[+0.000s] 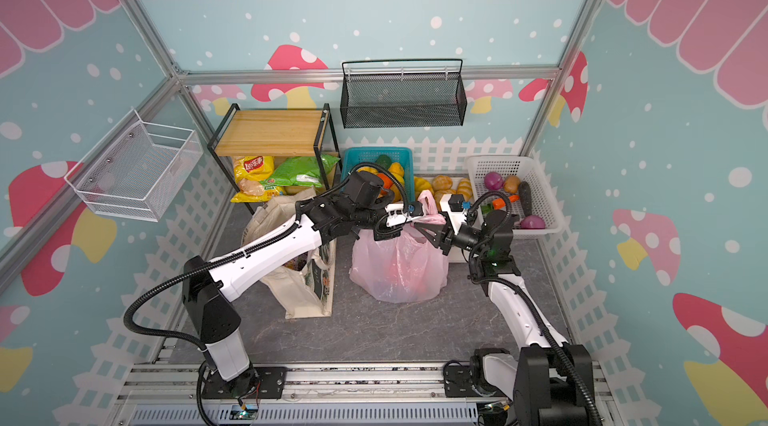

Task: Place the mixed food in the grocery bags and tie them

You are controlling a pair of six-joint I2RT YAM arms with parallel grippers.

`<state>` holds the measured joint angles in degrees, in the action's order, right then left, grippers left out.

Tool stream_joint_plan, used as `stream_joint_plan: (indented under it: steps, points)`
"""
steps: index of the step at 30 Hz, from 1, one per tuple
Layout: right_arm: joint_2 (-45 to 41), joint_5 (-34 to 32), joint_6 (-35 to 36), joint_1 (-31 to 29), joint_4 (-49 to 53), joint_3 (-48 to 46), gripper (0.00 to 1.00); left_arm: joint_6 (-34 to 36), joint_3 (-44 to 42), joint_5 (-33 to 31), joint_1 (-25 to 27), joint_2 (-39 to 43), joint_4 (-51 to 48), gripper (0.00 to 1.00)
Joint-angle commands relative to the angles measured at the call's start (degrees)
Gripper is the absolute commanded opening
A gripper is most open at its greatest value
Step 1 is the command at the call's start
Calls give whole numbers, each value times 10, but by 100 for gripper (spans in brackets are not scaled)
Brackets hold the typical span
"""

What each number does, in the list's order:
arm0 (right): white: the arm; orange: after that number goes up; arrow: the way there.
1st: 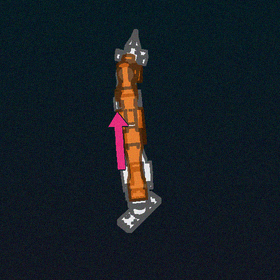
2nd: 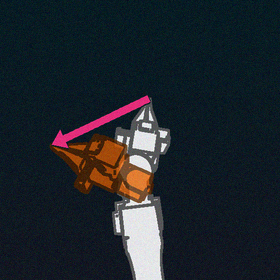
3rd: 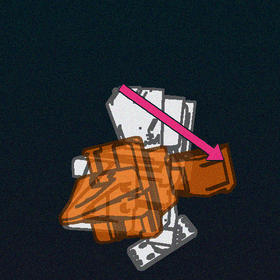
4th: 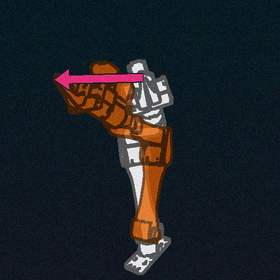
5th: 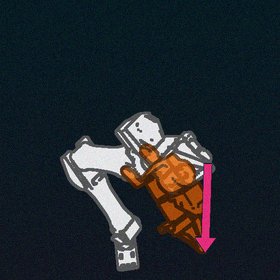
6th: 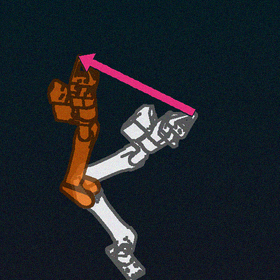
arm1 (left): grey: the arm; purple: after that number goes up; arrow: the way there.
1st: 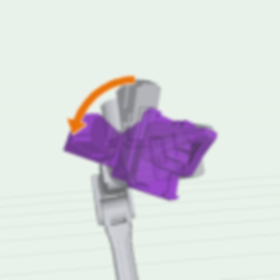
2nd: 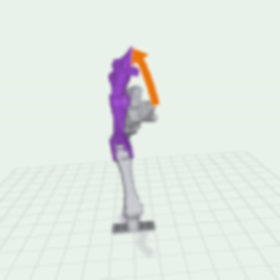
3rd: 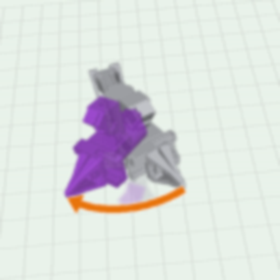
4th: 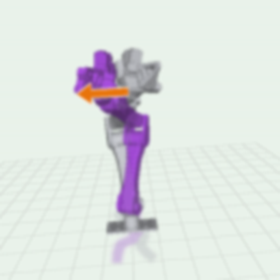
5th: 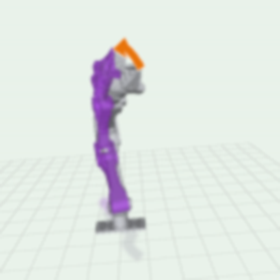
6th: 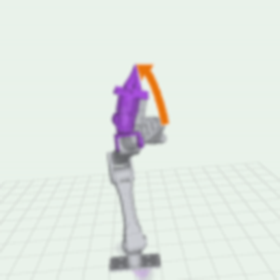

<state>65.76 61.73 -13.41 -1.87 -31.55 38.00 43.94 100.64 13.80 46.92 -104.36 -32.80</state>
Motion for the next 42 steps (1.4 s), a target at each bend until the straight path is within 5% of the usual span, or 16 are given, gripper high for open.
stream_joint_plan:
  steps: [1, 5, 10, 14, 18, 25, 29, 34, 42]
  points:
    - [-5, 19, -19, 2, -32, -4, 37, 23, 18, 14, -2, -9, -19, 0]
    - [5, 10, -32, 2, -37, -3, 24, 26, 16, 9, -3, -9, -21, 0]
    - [12, 16, -47, 2, -59, -11, 21, 29, 14, 3, -4, -9, -24, 0]
    - [15, 8, -59, 2, -58, -12, 5, 25, 12, 3, -4, -5, -25, 2]
    - [22, -17, -101, 3, -52, -10, 0, 16, -32, 1, -4, 26, 23, 31]
    - [11, -30, -187, 3, -25, -15, 0, 84, -255, -95, 22, 122, 348, 69]
    - [1, -33, -182, 3, 27, 2, 0, 186, -311, -140, 49, 128, 459, 75]
    - [-6, -46, -122, 3, 123, 34, 0, 278, -332, -111, 62, 148, 503, 75]
    - [-38, -44, -20, 2, 137, 19, 0, 19, -165, 60, 23, 158, 267, 74]
